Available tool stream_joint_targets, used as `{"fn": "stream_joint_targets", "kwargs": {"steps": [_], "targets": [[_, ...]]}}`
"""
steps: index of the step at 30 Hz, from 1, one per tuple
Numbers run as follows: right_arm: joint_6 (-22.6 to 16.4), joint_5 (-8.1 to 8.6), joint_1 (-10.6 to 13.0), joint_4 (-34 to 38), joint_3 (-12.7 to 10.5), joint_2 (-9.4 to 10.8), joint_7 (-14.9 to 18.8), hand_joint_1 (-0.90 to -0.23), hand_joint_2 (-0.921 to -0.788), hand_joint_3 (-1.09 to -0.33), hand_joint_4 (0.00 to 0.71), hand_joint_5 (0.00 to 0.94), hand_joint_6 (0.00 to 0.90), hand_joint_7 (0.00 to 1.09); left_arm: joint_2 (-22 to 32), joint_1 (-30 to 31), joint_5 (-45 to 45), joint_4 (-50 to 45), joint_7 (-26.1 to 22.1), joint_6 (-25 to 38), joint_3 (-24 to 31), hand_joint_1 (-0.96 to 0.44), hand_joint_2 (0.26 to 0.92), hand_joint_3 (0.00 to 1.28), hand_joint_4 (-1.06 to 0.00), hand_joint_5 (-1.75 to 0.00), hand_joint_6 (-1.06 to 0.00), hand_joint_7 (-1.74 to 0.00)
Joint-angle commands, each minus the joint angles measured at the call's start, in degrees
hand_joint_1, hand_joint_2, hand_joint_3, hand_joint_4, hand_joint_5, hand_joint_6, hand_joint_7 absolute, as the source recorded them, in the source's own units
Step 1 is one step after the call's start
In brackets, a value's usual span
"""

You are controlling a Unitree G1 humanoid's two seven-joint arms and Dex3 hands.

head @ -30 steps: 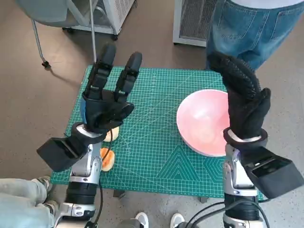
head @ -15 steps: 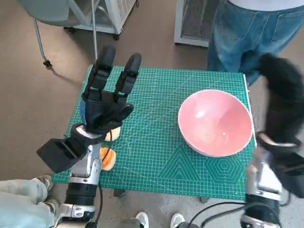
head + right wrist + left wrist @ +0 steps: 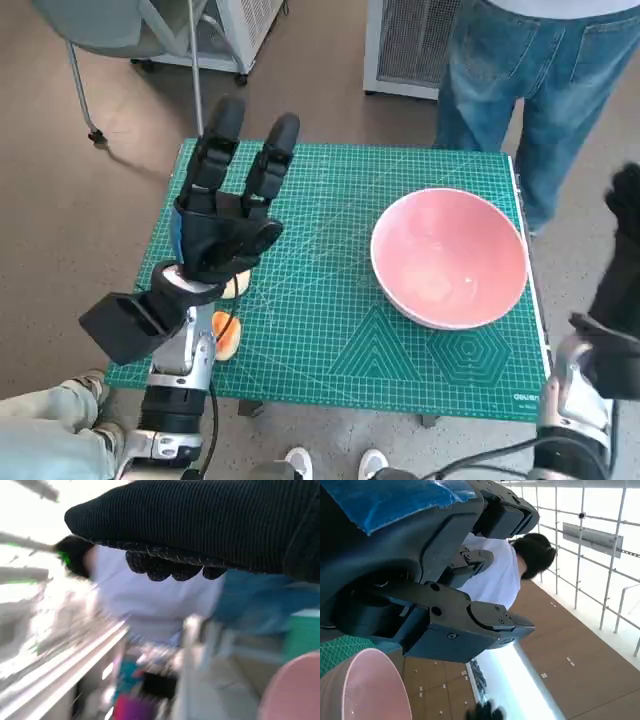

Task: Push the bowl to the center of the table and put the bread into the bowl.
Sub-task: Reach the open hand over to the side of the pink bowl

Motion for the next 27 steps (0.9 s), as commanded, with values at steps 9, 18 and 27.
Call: {"fn": "stream_joint_targets", "kwargs": {"steps": [9,18,27], "targets": [[3.1,8.57,-3.1,12.5,0.0,3.9,7.8,-0.536,-0.921,-0.817,0.223,0.000,0.007,0.63,-0.1,-0.8,0.2,0.0,0.5,0.6,-0.3,0.00,0.921,0.19,-0.24,0.00,-0.33,0.00],[5.7,10.43,-7.6,17.1,0.8,6.5,11.7,-0.549,-0.921,-0.811,0.211,0.000,0.023,0.57,1.0,-0.8,-0.5,-0.7,-0.7,1.4,-0.2,0.01,0.921,0.19,-0.24,0.00,-0.33,0.00],[7.6,8.99,-10.9,19.0,3.0,8.3,11.6,-0.522,-0.921,-0.827,0.211,0.002,0.024,0.56,1.7,-0.5,-0.8,-0.9,-1.0,1.5,0.5,0.01,0.921,0.19,-0.24,0.00,-0.33,0.00]]}}
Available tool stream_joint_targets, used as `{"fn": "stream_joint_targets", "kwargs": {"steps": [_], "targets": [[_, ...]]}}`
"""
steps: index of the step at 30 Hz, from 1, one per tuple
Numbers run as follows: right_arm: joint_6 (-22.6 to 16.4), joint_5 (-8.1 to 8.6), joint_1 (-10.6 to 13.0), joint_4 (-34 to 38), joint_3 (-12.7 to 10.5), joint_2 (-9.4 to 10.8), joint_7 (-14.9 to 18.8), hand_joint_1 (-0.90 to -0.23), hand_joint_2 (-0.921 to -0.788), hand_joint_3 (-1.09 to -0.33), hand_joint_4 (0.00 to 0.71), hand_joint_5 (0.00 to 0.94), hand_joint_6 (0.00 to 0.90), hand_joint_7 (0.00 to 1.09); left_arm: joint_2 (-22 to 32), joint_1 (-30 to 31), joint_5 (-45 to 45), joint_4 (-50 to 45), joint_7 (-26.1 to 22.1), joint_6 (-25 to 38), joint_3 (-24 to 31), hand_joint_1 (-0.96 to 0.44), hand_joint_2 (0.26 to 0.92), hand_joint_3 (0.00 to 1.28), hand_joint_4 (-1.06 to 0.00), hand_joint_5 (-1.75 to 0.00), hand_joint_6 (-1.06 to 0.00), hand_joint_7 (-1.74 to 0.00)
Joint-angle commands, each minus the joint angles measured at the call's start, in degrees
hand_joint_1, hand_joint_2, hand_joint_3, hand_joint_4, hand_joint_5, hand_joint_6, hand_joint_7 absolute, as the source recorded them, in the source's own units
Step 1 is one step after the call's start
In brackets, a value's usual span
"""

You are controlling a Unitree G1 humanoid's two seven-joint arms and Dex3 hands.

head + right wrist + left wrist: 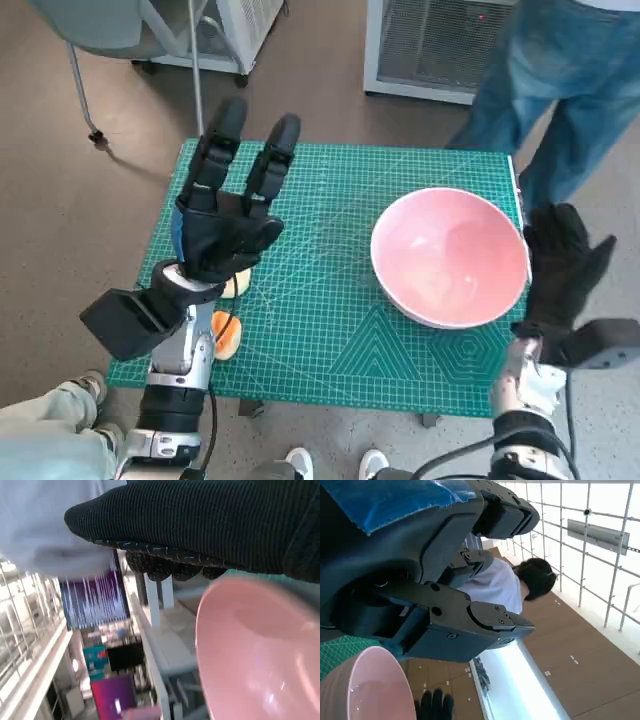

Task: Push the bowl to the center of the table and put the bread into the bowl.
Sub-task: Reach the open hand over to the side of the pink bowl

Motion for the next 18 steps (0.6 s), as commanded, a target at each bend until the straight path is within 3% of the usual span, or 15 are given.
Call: {"fn": "stream_joint_targets", "kwargs": {"steps": [1,11,15,18], "targets": [[2.1,-1.02,-1.2,2.5,1.3,1.1,0.4,-0.521,-0.921,-0.830,0.210,0.002,0.026,0.56,0.7,-0.3,-0.4,-1.0,0.0,0.3,0.5,0.01,0.921,0.19,-0.24,0.00,-0.33,0.00],[4.1,0.11,-5.8,6.0,1.9,2.0,2.0,-0.546,-0.921,-0.821,0.199,0.001,0.035,0.56,1.6,1.1,-0.3,-2.6,0.5,0.2,1.1,0.01,0.921,0.19,-0.24,0.00,-0.34,0.00],[5.8,0.66,-9.3,8.3,1.5,3.2,1.9,-0.540,-0.921,-0.826,0.209,0.004,0.051,0.51,1.9,2.2,0.1,-3.5,1.2,0.1,1.7,0.00,0.921,0.19,-0.24,0.00,-0.34,-0.01],[6.0,0.48,-10.5,9.4,1.5,3.7,1.7,-0.535,-0.921,-0.824,0.224,0.008,0.069,0.48,1.9,2.5,0.2,-3.8,1.5,0.1,1.8,0.00,0.921,0.19,-0.24,0.00,-0.35,-0.01]]}}
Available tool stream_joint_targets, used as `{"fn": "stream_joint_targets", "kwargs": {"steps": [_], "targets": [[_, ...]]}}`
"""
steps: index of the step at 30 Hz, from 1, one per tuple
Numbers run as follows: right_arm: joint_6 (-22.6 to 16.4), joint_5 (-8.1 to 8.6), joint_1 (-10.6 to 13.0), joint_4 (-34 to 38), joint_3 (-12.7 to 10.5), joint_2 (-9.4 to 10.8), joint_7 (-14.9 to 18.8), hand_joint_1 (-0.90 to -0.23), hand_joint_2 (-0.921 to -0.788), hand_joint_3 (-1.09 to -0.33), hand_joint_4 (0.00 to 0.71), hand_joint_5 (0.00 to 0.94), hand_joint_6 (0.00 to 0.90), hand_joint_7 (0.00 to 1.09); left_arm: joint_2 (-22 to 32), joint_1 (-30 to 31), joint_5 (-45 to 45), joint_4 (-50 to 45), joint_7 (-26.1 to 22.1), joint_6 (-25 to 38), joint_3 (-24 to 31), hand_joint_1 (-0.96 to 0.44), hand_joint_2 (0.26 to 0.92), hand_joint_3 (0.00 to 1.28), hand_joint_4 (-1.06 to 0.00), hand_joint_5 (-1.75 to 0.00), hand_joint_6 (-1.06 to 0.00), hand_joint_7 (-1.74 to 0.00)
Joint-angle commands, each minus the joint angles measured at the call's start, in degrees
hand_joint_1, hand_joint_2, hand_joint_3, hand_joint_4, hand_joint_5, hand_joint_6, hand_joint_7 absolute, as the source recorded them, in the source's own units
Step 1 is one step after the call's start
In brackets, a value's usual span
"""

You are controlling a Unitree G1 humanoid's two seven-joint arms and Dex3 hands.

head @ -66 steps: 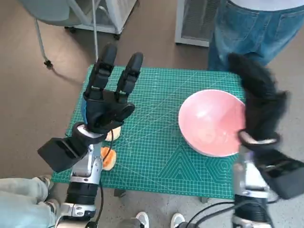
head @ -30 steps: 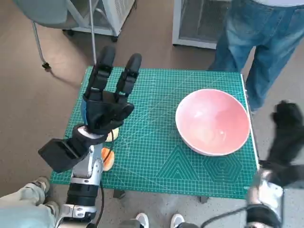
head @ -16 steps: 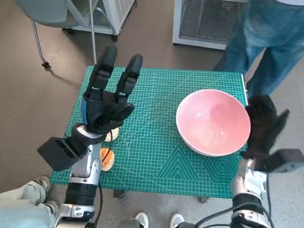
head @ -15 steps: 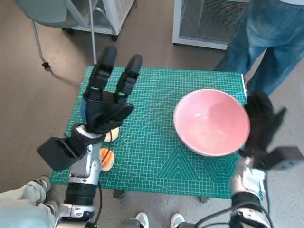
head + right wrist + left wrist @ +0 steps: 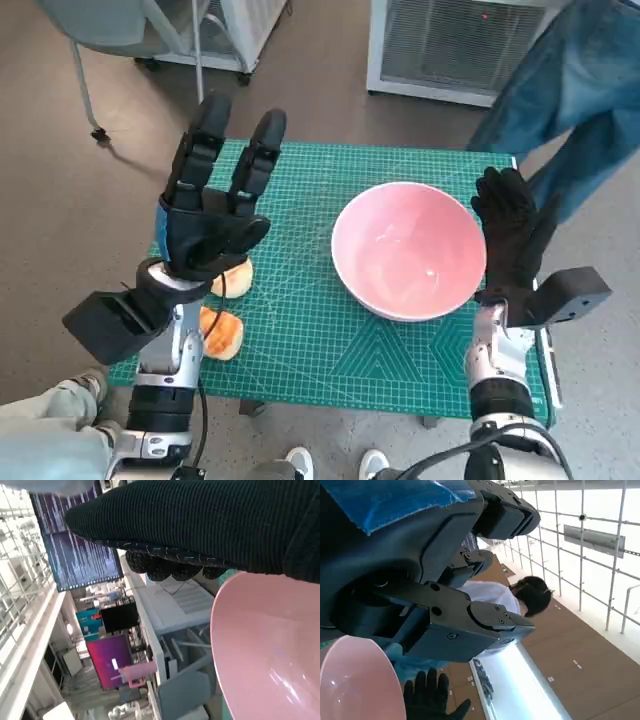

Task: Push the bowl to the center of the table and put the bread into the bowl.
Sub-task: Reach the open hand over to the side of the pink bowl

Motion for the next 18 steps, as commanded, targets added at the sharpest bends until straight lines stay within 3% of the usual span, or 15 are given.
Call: {"fn": "stream_joint_targets", "kwargs": {"steps": [1,12,18], "targets": [[1.6,0.09,-2.2,2.6,-0.3,1.6,-0.1,-0.535,-0.921,-0.823,0.228,0.008,0.077,0.47,0.4,1.1,0.3,-1.4,0.8,0.2,0.3,0.00,0.921,0.19,-0.24,0.00,-0.35,-0.01],[3.6,-0.40,-7.3,5.9,-0.2,3.8,-0.8,-0.563,-0.921,-0.780,0.225,0.001,0.115,0.44,0.5,2.2,0.7,-2.9,1.9,1.2,0.2,-0.02,0.921,0.18,-0.25,0.00,-0.35,-0.01],[4.6,-1.05,-9.2,7.2,0.0,4.1,-1.2,-0.555,-0.921,-0.776,0.227,0.001,0.113,0.43,0.6,2.7,0.9,-3.7,2.2,1.8,0.1,-0.01,0.921,0.18,-0.25,0.00,-0.35,-0.01]]}}
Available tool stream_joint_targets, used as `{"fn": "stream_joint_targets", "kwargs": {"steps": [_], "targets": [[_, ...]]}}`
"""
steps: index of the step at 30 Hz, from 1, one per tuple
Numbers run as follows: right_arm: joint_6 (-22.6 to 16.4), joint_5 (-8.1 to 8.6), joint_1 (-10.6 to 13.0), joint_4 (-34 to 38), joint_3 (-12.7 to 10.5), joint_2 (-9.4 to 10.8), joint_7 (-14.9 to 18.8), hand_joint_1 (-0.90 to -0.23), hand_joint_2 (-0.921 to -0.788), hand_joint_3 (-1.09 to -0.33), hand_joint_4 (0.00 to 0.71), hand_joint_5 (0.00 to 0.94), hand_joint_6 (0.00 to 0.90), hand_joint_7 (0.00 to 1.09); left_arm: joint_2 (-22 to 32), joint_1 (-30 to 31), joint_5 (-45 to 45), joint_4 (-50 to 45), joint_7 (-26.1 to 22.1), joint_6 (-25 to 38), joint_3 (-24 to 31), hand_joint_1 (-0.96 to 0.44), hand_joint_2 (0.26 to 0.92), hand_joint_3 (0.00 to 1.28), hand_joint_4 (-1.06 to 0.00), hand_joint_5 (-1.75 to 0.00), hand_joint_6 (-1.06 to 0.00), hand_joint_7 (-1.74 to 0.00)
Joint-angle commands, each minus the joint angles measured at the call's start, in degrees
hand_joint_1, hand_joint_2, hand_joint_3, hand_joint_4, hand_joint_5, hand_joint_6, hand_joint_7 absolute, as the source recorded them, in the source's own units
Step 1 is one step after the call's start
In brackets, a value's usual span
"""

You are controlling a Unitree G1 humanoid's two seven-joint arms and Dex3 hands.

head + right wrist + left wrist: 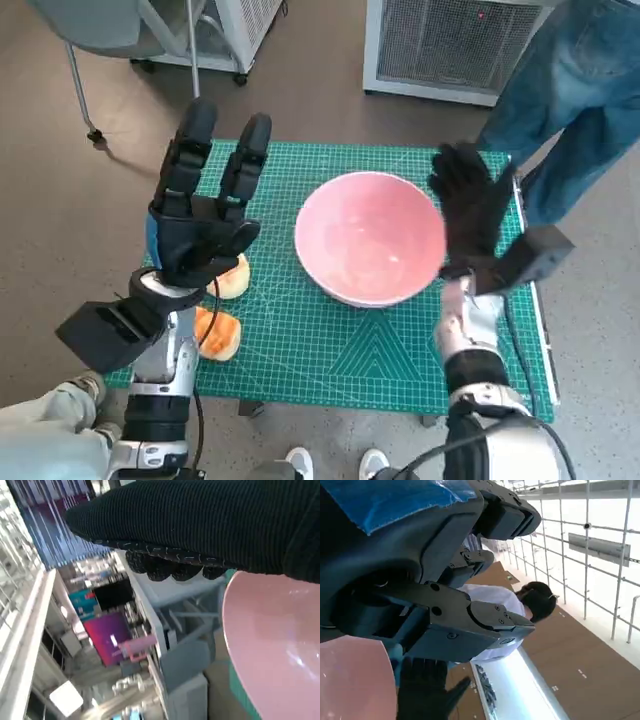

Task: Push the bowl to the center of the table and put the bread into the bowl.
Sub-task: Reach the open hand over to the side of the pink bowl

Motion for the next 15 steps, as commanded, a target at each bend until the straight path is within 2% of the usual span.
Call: {"fn": "stream_joint_targets", "kwargs": {"steps": [1,5,9,15], "targets": [[1.8,-0.76,-1.0,2.0,-0.1,0.4,-0.9,-0.554,-0.921,-0.776,0.227,0.001,0.112,0.43,0.5,1.0,0.5,-1.5,0.6,0.7,0.0,-0.01,0.921,0.18,-0.25,0.00,-0.35,-0.01],[2.1,-0.70,-1.3,2.3,-0.3,0.2,-1.1,-0.555,-0.921,-0.769,0.224,0.000,0.110,0.42,0.6,1.4,0.7,-1.8,0.9,0.7,0.0,-0.01,0.921,0.18,-0.25,0.00,-0.35,-0.01],[1.4,-1.61,-1.0,1.8,0.4,-0.6,-1.4,-0.558,-0.921,-0.765,0.222,0.000,0.110,0.42,0.9,1.8,0.9,-2.2,1.1,0.7,0.1,-0.01,0.921,0.18,-0.25,0.00,-0.35,-0.01],[-2.1,-4.46,0.3,-1.6,2.0,-2.0,-3.0,-0.541,-0.921,-0.772,0.219,0.000,0.109,0.41,2.2,1.8,0.9,-2.1,0.8,0.4,0.7,-0.02,0.921,0.18,-0.25,0.00,-0.35,-0.01]]}}
